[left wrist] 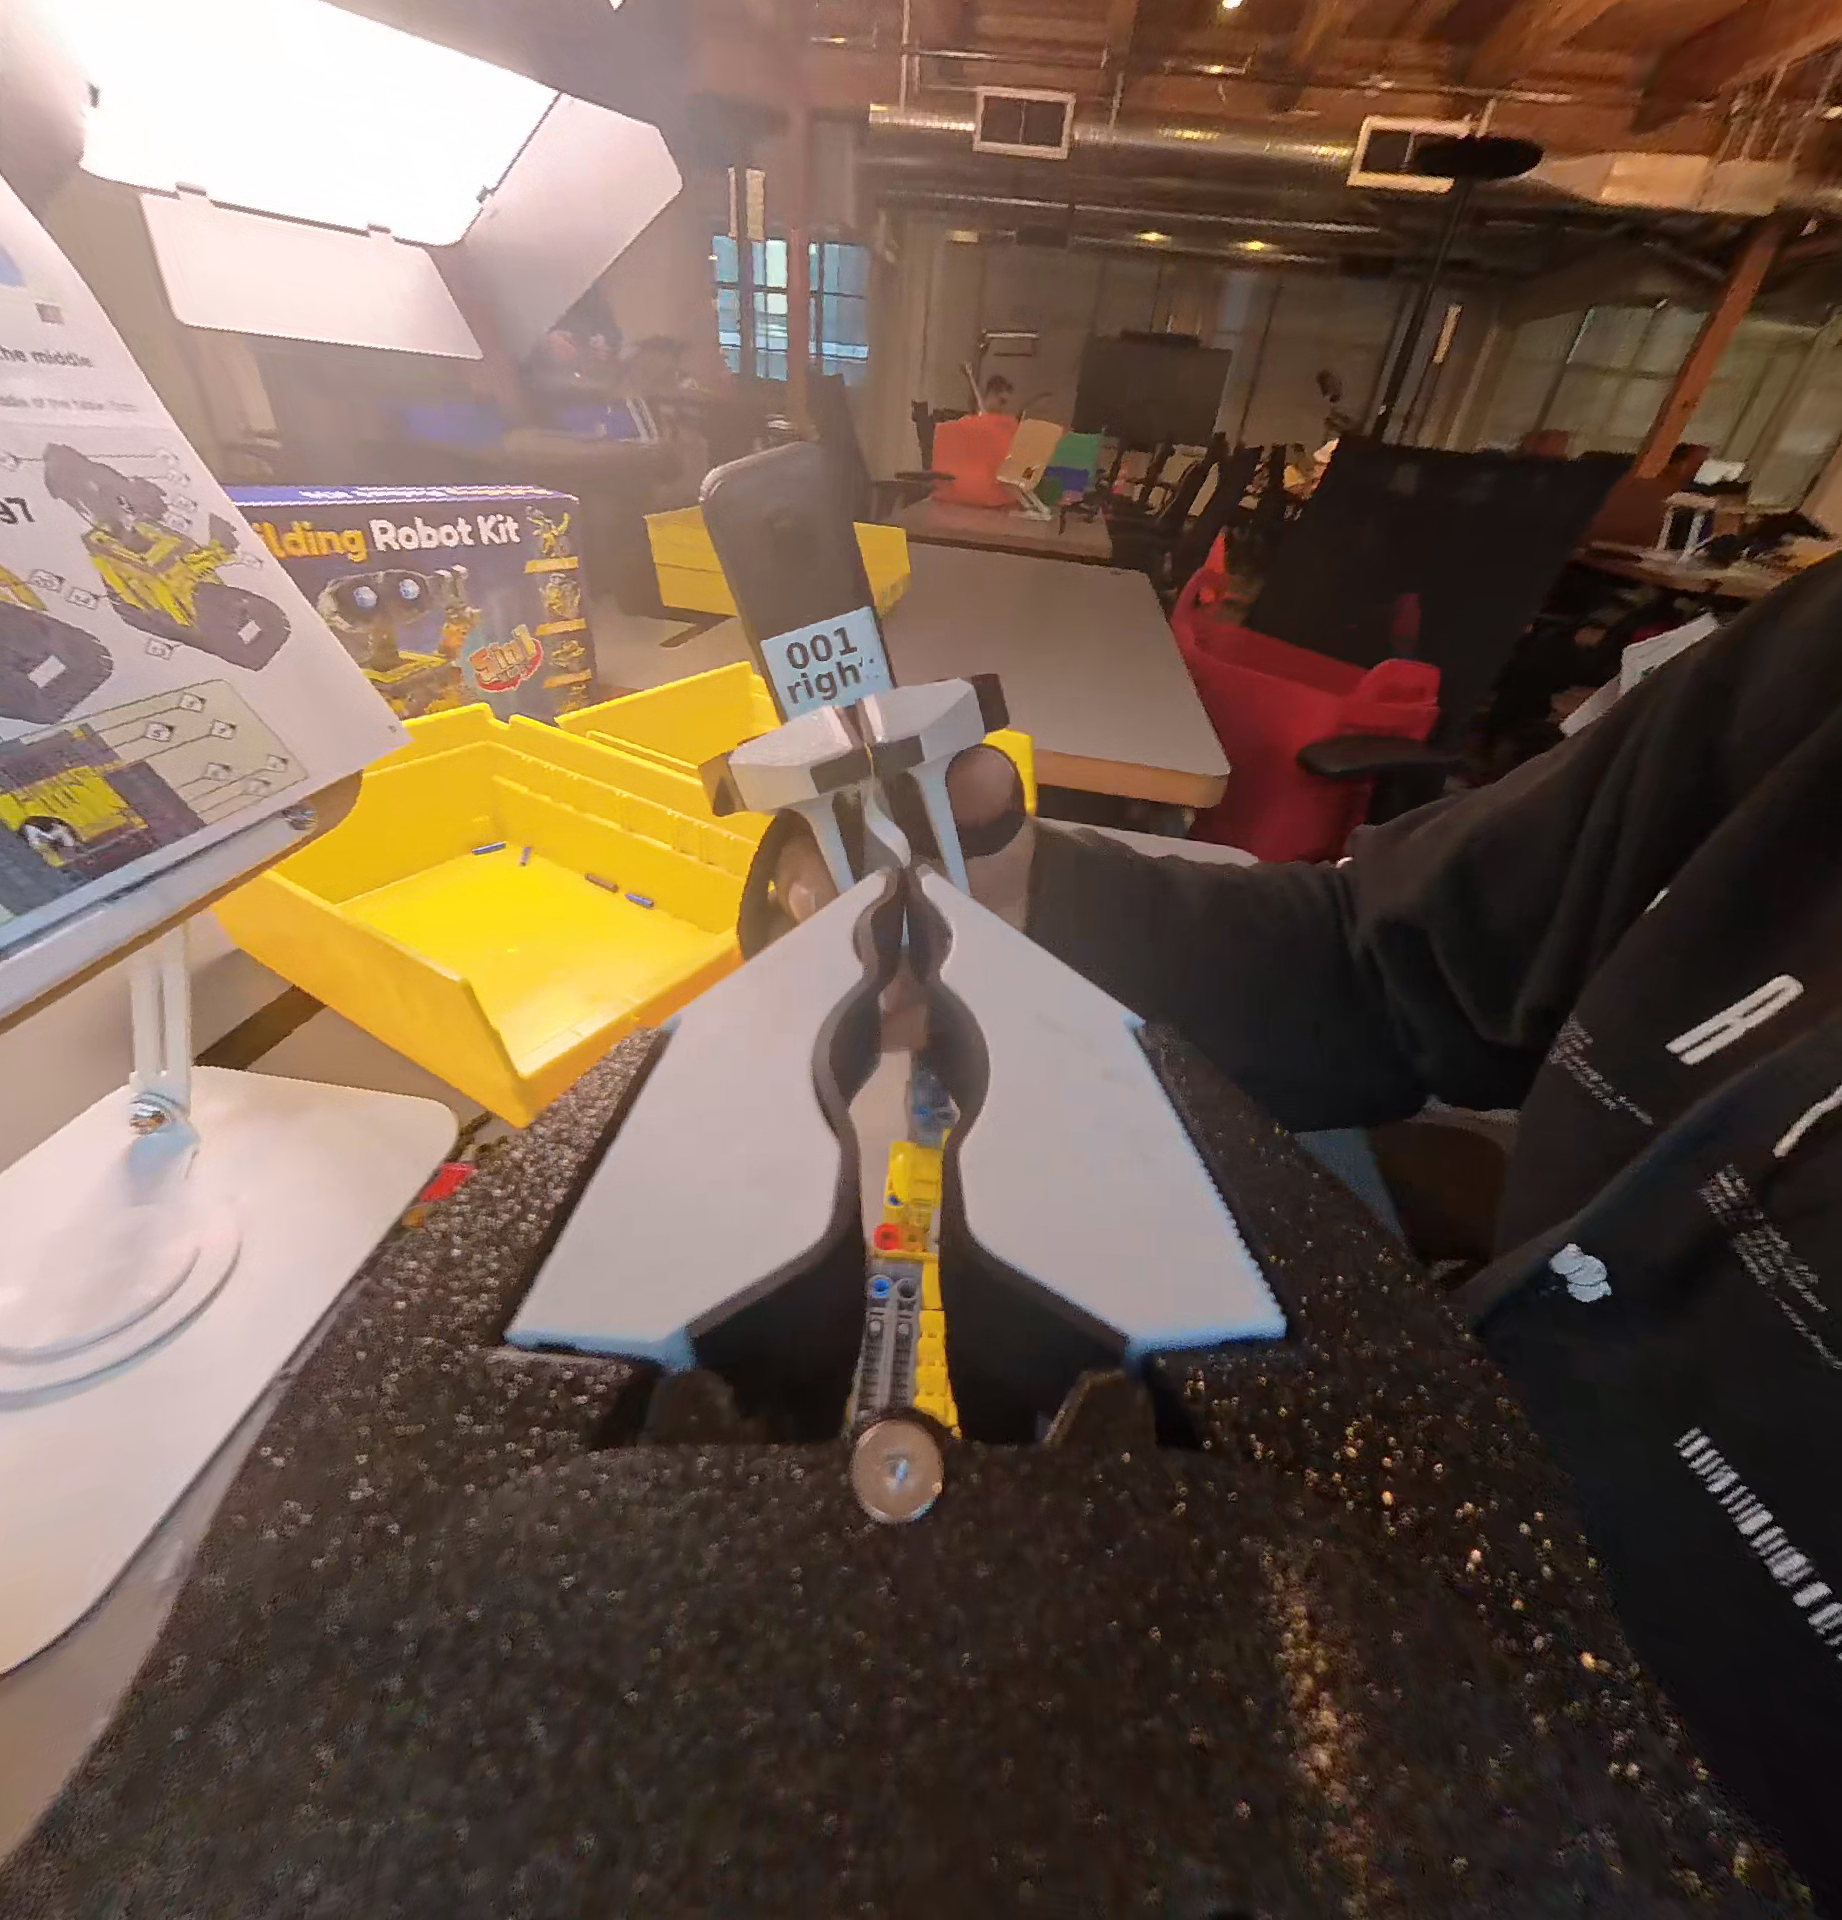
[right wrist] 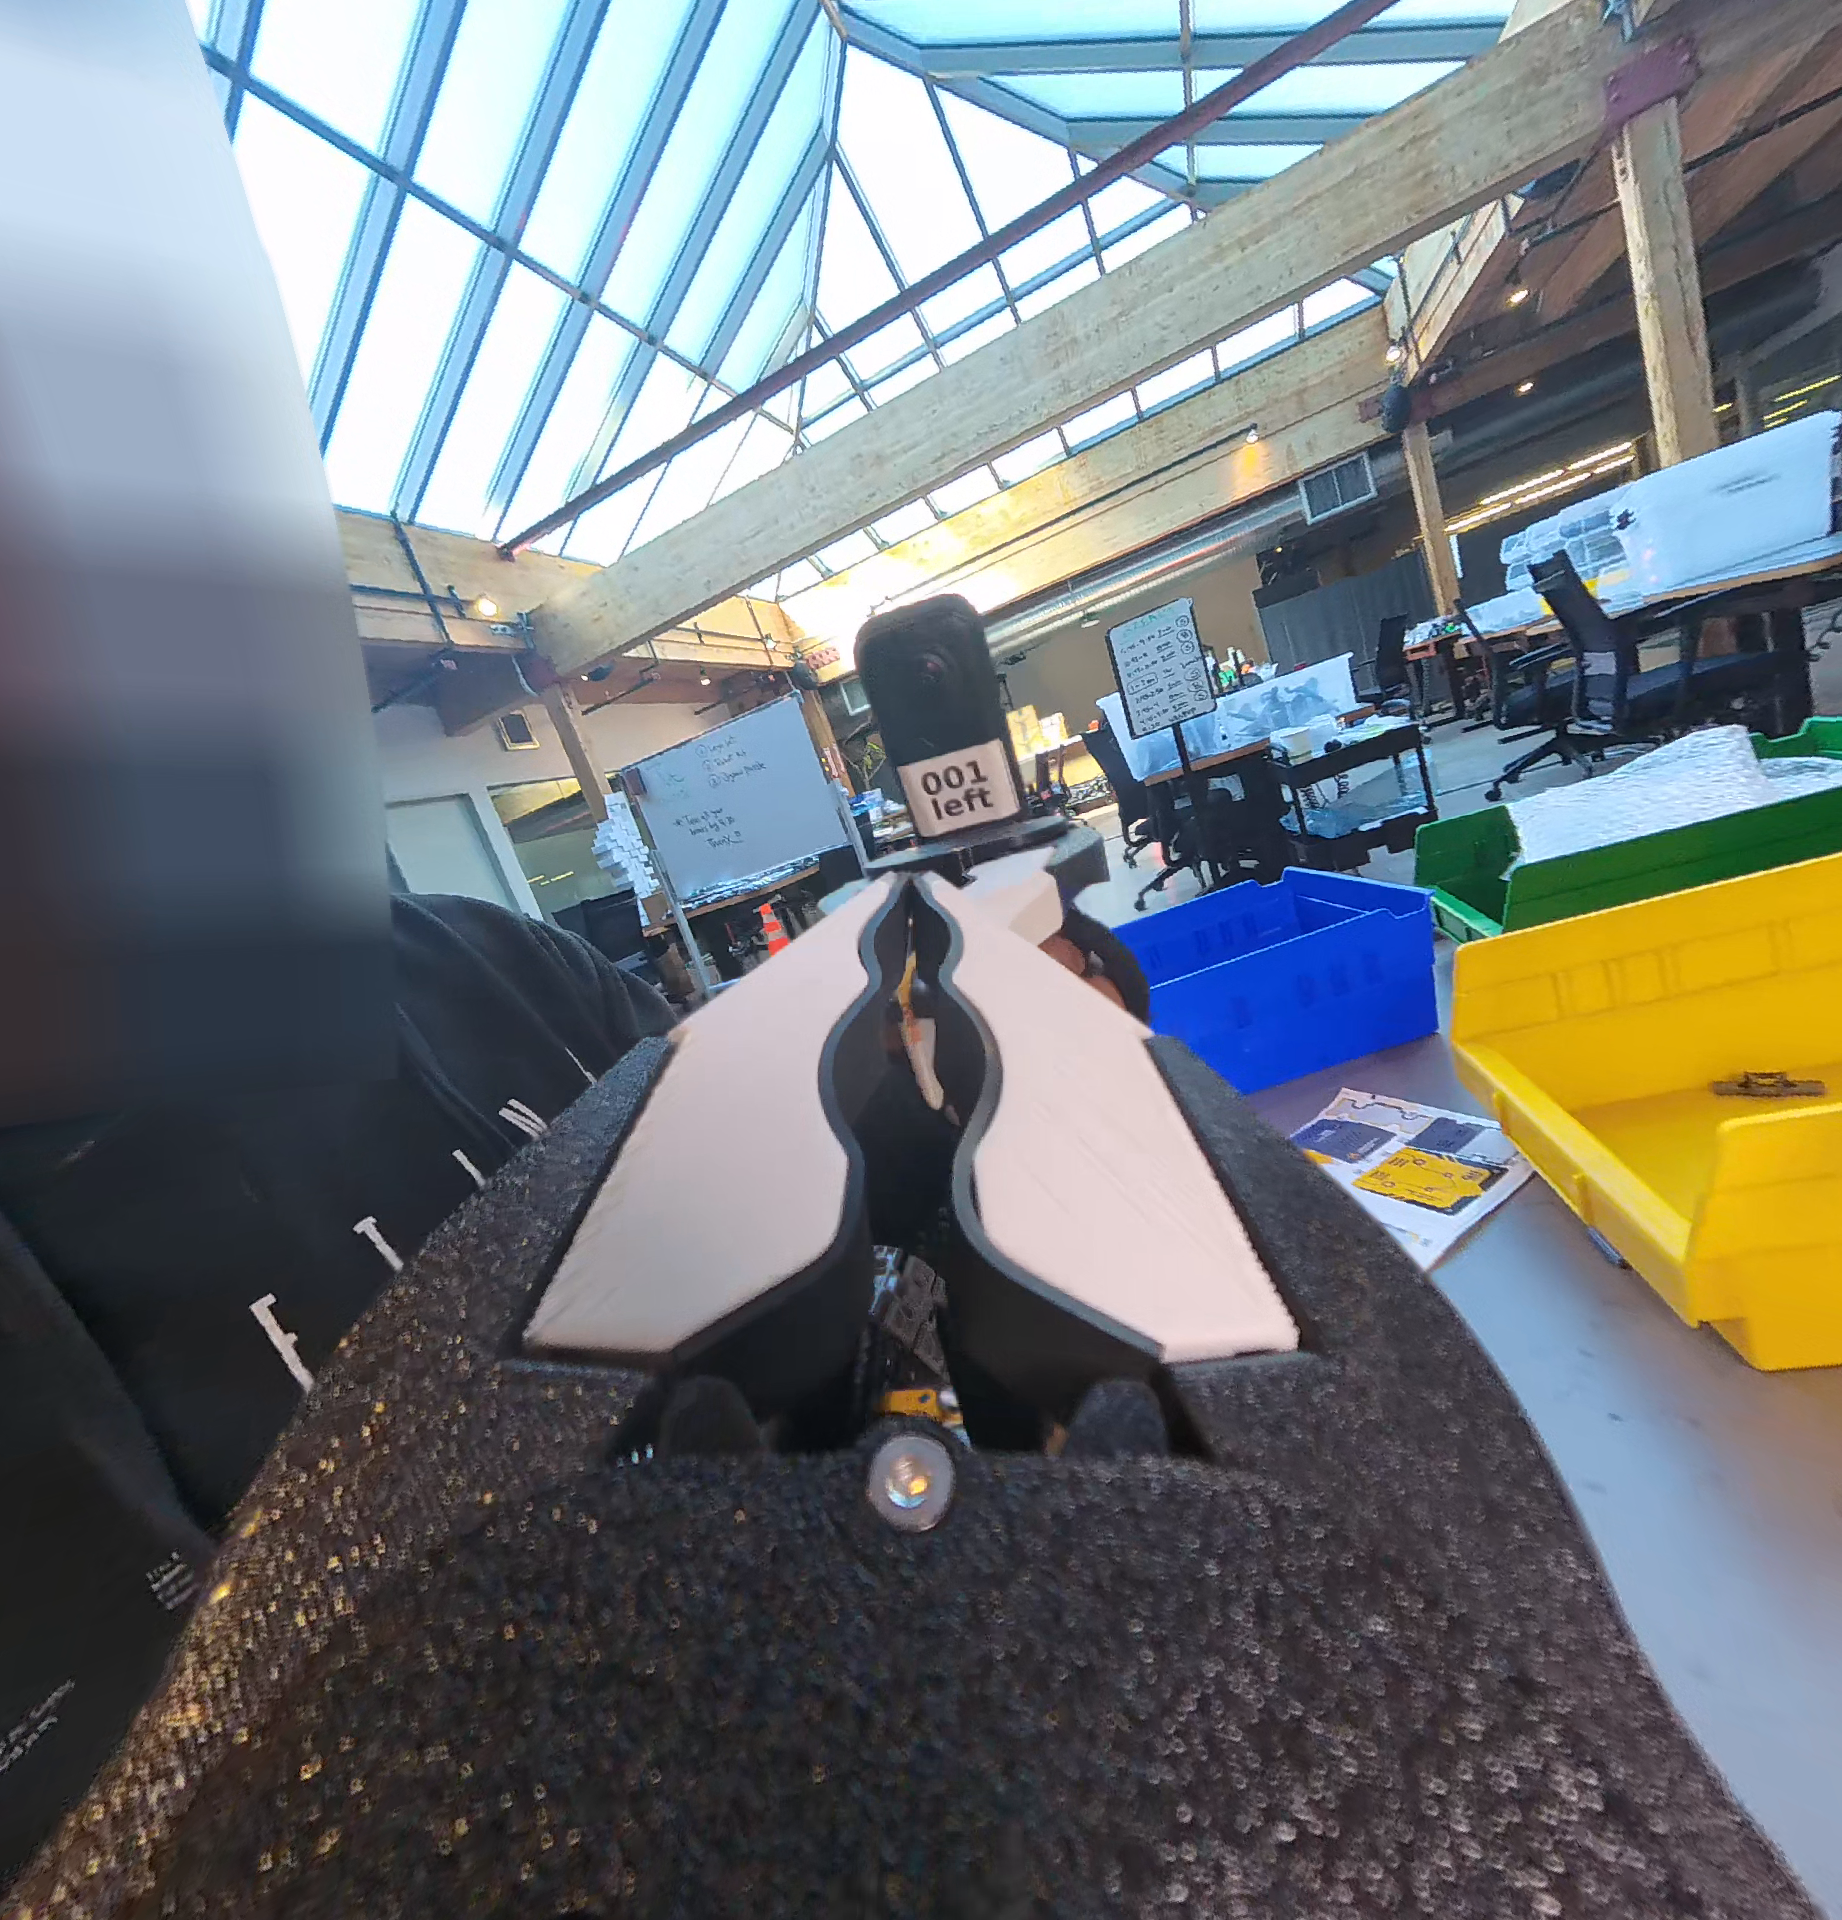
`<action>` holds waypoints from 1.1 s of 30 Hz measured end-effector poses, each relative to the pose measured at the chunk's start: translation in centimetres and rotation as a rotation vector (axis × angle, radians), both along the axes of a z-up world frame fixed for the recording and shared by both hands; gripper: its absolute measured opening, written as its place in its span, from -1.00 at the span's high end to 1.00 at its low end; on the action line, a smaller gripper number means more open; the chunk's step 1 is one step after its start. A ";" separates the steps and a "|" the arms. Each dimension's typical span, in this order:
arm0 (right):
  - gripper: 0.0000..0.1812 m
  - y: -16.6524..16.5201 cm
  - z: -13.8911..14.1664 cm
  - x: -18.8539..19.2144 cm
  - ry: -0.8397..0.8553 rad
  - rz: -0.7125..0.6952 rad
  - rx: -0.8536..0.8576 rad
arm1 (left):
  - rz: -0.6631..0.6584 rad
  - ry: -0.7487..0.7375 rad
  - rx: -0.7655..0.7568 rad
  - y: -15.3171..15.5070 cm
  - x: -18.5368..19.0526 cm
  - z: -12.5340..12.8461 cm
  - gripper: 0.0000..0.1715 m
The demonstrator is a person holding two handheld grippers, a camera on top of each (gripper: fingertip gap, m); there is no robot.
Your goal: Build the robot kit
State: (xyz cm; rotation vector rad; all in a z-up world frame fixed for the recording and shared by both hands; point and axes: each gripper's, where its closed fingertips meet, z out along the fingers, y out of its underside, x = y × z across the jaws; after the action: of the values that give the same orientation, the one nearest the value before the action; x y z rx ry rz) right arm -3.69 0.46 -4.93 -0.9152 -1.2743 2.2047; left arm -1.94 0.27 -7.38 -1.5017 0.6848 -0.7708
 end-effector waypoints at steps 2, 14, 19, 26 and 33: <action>1.00 0.3 0.0 0.0 0.003 -0.015 0.009 | 0.060 0.100 0.051 0.5 -0.4 -0.2 1.00; 0.76 4.0 -0.9 -0.8 -0.146 -0.287 0.152 | 0.565 0.675 0.533 3.3 -5.5 -0.3 1.00; 0.75 2.4 -3.1 -3.1 -0.274 -0.318 0.157 | 0.792 0.914 0.773 3.3 -7.8 0.3 1.00; 0.81 1.5 -1.8 -3.9 -0.220 -0.345 0.023 | 0.857 0.985 0.854 3.2 -7.9 0.2 1.00; 0.83 1.7 -1.9 -4.0 -0.231 -0.346 -0.007 | 0.875 1.037 0.888 3.4 -7.6 0.1 1.00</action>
State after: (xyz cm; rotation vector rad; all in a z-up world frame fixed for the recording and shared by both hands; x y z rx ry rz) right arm -7.68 2.15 -6.88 -1.3152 -1.1054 1.8771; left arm -9.52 3.69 -7.29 -1.0725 0.8250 0.9659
